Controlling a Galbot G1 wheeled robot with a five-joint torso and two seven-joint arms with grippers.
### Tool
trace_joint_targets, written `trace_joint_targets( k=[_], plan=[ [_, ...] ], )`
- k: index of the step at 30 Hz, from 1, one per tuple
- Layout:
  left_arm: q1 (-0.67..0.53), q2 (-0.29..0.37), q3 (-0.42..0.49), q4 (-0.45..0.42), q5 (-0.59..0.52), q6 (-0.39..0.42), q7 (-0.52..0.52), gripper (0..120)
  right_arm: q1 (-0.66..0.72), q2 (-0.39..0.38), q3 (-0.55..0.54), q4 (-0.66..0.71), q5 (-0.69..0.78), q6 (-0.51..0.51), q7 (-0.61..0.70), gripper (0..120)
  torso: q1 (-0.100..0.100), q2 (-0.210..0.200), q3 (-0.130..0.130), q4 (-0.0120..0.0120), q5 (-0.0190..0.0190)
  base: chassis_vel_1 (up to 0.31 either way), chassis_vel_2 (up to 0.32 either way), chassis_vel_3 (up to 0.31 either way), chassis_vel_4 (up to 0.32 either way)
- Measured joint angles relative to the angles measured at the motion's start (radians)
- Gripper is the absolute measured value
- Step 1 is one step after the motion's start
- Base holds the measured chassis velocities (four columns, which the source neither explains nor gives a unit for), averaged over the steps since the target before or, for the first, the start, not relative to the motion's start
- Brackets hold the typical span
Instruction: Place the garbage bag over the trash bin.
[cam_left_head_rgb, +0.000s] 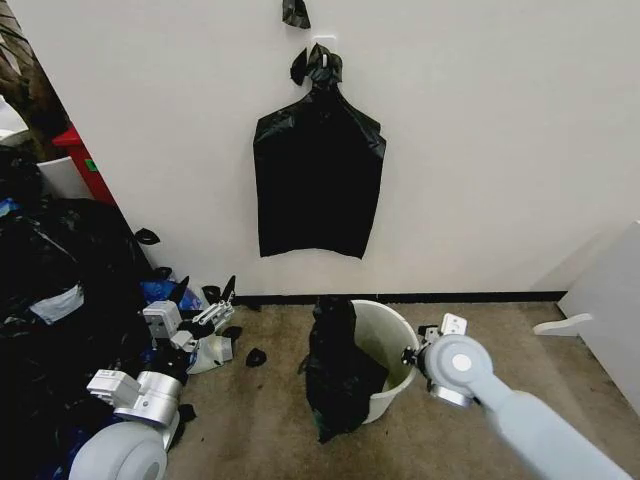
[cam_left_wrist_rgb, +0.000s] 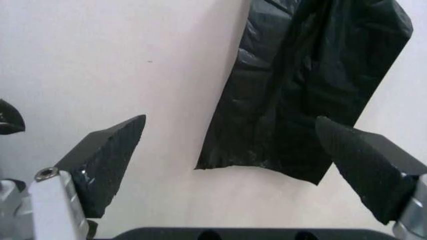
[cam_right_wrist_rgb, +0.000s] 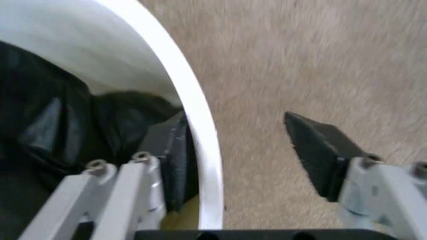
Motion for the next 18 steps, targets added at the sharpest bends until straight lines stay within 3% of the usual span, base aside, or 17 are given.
trace_joint_targets(
  k=[4,5,11,18],
  plan=[
    [-0.007,0.002,0.002,0.021,0.001,0.0,0.004,100,-0.02,-0.067,0.006,0.139,-0.084,0.001,-0.013,73,0.0,0.0,0.0,-0.0001,0.0001,0.0,0.0,0.0,0.0],
    [-0.007,0.002,0.002,0.021,0.001,0.0,0.004,100,-0.02,-0.067,0.006,0.139,-0.084,0.001,-0.013,73,0.0,0.0,0.0,-0.0001,0.0001,0.0,0.0,0.0,0.0],
    [-0.019,0.005,0.007,0.058,0.01,-0.001,0.01,100,-0.026,-0.105,0.029,0.338,-0.212,-0.042,-0.17,97,0.0,0.0,0.0,-0.0001,-0.0001,0.0,0.0,0.0,0.0],
    [-0.041,0.014,0.021,0.086,0.024,0.006,0.011,100,0.049,-0.035,-0.095,0.35,-0.344,-0.09,-0.287,100,0.0,0.0,0.0,-0.0001,-0.0002,0.0,0.0,0.0,0.0]
  ],
)
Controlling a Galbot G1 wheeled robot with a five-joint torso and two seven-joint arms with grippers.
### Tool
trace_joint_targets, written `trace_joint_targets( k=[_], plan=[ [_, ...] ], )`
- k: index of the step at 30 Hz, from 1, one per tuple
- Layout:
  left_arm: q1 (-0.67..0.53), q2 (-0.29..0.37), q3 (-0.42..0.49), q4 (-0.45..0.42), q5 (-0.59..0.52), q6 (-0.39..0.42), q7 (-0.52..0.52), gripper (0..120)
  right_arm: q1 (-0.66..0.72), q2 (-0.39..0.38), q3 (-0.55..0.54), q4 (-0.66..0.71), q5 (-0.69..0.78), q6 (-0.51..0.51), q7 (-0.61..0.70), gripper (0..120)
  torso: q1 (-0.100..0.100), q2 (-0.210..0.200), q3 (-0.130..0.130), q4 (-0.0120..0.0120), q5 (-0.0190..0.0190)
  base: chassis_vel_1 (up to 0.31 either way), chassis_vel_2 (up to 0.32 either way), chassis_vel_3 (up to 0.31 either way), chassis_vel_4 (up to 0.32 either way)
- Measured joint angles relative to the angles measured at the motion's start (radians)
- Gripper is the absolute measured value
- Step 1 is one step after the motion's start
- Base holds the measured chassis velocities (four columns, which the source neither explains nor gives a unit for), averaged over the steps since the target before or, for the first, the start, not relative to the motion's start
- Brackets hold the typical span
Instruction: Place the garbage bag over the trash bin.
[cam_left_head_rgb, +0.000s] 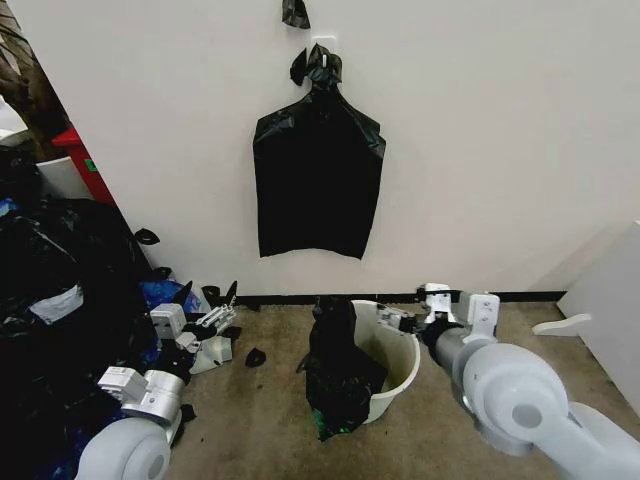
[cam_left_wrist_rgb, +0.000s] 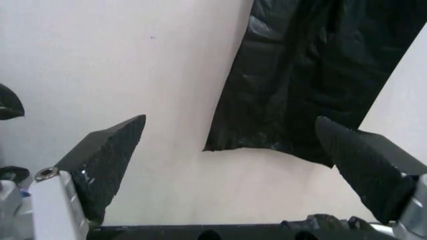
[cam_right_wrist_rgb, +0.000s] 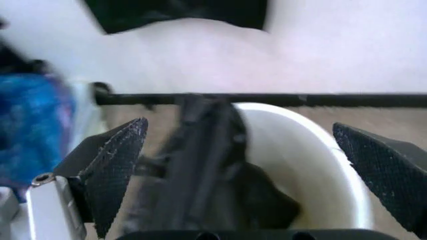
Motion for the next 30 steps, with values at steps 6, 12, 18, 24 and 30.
trace_joint_targets(
  k=[6,12,18,24,30],
  plan=[
    [0.006,0.001,0.0,0.013,0.016,0.001,0.0,100,0.108,0.106,-0.151,-0.074,-0.066,-0.009,0.006,100,0.0,0.0,0.0,0.0002,0.0,0.0,0.0,0.0,0.0],
    [0.013,0.001,-0.003,0.015,0.021,0.0,0.0,100,0.198,0.189,-0.262,-0.192,-0.103,-0.01,0.051,100,0.0,0.0,0.0,0.0003,-0.0003,0.0,0.0,0.0,0.0],
    [0.007,-0.001,-0.004,0.016,0.021,0.0,0.001,100,0.223,0.23,-0.351,-0.27,-0.096,-0.007,0.161,94,0.0,0.0,0.0,0.0001,-0.0003,0.0,0.0,0.0,0.0],
    [-0.003,-0.001,-0.004,0.031,0.019,-0.003,0.004,100,0.222,0.231,-0.4,-0.278,-0.088,-0.009,0.215,89,0.0,0.0,0.0,0.0,-0.0002,0.0,0.0,0.0,0.0],
    [-0.015,0.0,-0.003,0.044,0.016,-0.008,0.012,100,0.209,0.233,-0.427,-0.291,-0.09,-0.007,0.239,88,0.0,0.0,0.0,0.0,-0.0001,0.0,0.0,0.0,0.0]
  ],
)
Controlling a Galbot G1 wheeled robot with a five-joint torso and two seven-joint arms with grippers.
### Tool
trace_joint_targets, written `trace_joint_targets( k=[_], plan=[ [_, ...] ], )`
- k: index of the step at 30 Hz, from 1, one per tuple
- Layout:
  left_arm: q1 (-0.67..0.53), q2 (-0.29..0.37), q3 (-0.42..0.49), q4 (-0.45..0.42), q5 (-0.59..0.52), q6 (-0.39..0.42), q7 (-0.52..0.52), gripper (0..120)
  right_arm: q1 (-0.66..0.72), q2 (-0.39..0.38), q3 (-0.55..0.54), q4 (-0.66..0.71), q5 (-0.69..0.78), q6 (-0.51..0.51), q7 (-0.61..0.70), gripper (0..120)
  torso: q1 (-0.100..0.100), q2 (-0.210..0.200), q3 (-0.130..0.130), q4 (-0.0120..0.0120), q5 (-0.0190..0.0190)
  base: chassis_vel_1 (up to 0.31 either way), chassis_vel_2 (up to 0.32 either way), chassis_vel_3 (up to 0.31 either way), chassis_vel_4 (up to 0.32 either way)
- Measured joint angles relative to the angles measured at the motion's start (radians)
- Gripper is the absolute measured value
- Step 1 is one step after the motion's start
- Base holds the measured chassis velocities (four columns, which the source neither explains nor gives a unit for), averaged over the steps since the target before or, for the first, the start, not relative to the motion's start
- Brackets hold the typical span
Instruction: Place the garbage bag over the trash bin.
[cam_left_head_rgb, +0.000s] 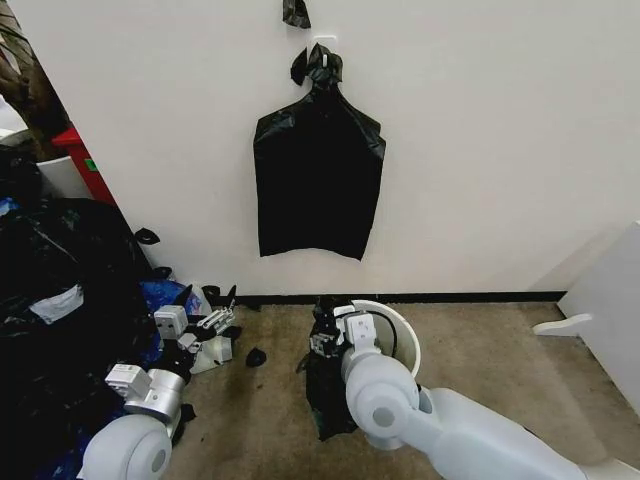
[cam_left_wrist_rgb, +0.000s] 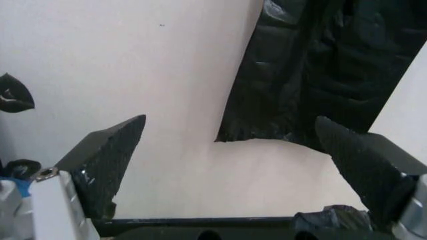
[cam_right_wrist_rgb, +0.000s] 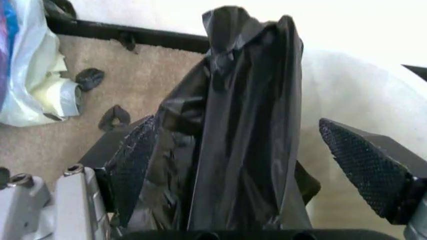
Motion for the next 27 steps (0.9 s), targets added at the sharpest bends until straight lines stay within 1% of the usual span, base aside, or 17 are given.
trace_joint_targets(
  k=[1,2,5,7,14,15,18,27],
  plan=[
    [-0.002,0.001,0.0,0.001,0.0,-0.001,0.001,100,-0.003,0.002,-0.002,-0.003,-0.005,0.001,0.002,86,0.0,0.0,0.0,0.0,0.0001,0.0,0.0,0.0,0.0],
    [-0.002,0.001,0.0,0.001,0.0,-0.001,0.001,100,-0.003,0.002,-0.002,-0.003,-0.005,0.001,0.002,86,0.0,0.0,0.0,0.0,0.0001,0.0,0.0,0.0,0.0],
    [-0.007,0.005,0.001,0.002,-0.001,-0.002,0.004,100,-0.015,0.006,-0.006,-0.009,-0.02,0.003,0.004,76,0.0,0.0,0.0,0.0,0.0002,0.0,0.0,0.0,0.0],
    [-0.01,0.007,0.001,0.002,-0.003,-0.004,0.006,100,-0.021,0.004,-0.01,-0.014,-0.031,0.003,0.003,73,0.0,0.0,0.0,0.0,0.0002,0.0,0.0,0.0,0.0],
    [-0.017,0.007,0.001,0.002,-0.01,-0.008,0.011,100,-0.037,-0.009,-0.018,-0.032,-0.073,0.002,-0.003,70,0.0,0.0,0.0,0.0,0.0002,0.0,0.0,0.0,0.0],
    [-0.02,0.004,0.004,0.002,-0.011,-0.011,0.016,100,-0.045,-0.017,-0.025,-0.041,-0.103,0.002,-0.016,70,0.0,0.0,0.0,0.0,0.0001,0.0,0.0,0.0,0.0],
    [-0.024,0.001,0.008,0.002,-0.011,-0.014,0.019,100,-0.055,-0.023,-0.024,-0.051,-0.131,0.001,-0.025,70,0.0,0.0,0.0,0.0,0.0002,0.0,0.0,0.0,0.0],
    [-0.026,0.001,0.012,-0.002,-0.006,-0.014,0.031,100,-0.068,-0.076,0.022,-0.041,-0.157,0.0,-0.048,70,0.0,0.0,0.0,0.0,0.0003,0.0,0.0,0.0,0.0]
  ],
)
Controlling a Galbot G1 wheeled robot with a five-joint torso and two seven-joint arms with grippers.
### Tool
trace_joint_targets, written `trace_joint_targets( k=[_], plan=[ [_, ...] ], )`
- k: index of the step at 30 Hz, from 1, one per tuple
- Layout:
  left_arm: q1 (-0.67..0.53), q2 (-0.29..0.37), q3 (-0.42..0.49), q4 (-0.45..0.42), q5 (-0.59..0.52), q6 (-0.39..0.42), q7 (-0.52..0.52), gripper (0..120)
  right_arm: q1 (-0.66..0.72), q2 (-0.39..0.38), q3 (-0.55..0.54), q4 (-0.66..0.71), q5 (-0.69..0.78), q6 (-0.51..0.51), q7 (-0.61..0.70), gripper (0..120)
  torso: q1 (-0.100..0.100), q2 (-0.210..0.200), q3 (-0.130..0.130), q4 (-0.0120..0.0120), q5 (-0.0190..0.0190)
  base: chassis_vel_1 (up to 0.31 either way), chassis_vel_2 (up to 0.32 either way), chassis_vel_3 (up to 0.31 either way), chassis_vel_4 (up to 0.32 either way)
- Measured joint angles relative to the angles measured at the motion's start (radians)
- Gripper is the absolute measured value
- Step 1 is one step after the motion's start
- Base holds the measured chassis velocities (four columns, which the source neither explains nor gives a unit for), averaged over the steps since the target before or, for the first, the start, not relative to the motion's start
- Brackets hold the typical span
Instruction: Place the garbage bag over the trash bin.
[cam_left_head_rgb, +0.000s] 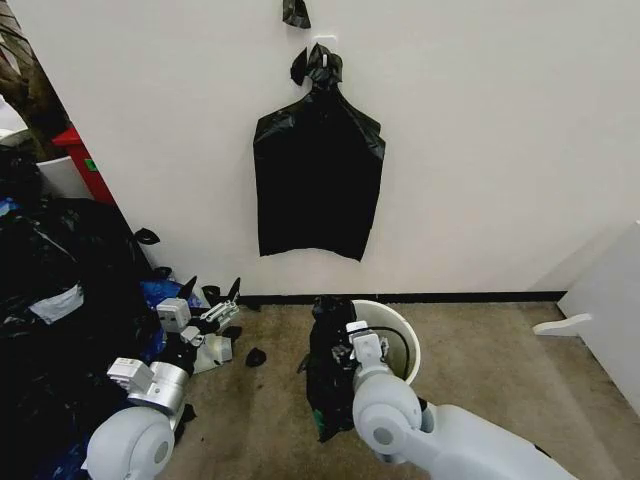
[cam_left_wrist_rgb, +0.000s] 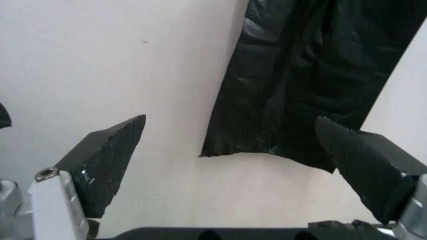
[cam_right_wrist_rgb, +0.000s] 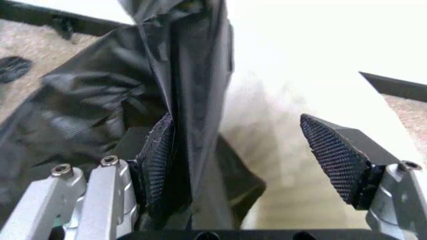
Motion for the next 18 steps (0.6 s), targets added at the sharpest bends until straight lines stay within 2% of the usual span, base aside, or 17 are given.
trace_joint_targets(
  k=[6,10,14,18],
  plan=[
    [0.01,0.008,0.021,0.007,0.021,0.021,0.038,100,-0.024,-0.039,0.042,0.01,-0.007,-0.002,-0.027,70,0.0,0.0,0.0,0.0,0.0,0.0,0.0,0.0,0.0],
    [0.007,0.042,0.042,0.028,0.023,0.064,0.059,100,-0.05,-0.047,0.065,0.013,-0.022,-0.002,-0.044,70,0.0,0.0,0.0,0.0001,0.0001,0.0,0.0,0.0,0.0],
    [-0.061,0.105,0.097,0.092,0.023,0.112,0.065,100,-0.064,-0.048,0.076,0.021,-0.024,0.0,-0.049,70,0.0,0.0,0.0,0.0,-0.0002,0.0,0.0,0.0,0.0],
    [-0.123,0.161,0.183,0.103,-0.033,0.172,0.035,100,-0.064,-0.048,0.082,0.022,-0.022,0.001,-0.052,70,0.0,0.0,0.0,-0.0002,-0.0002,0.0,0.0,0.0,0.0]
  ],
)
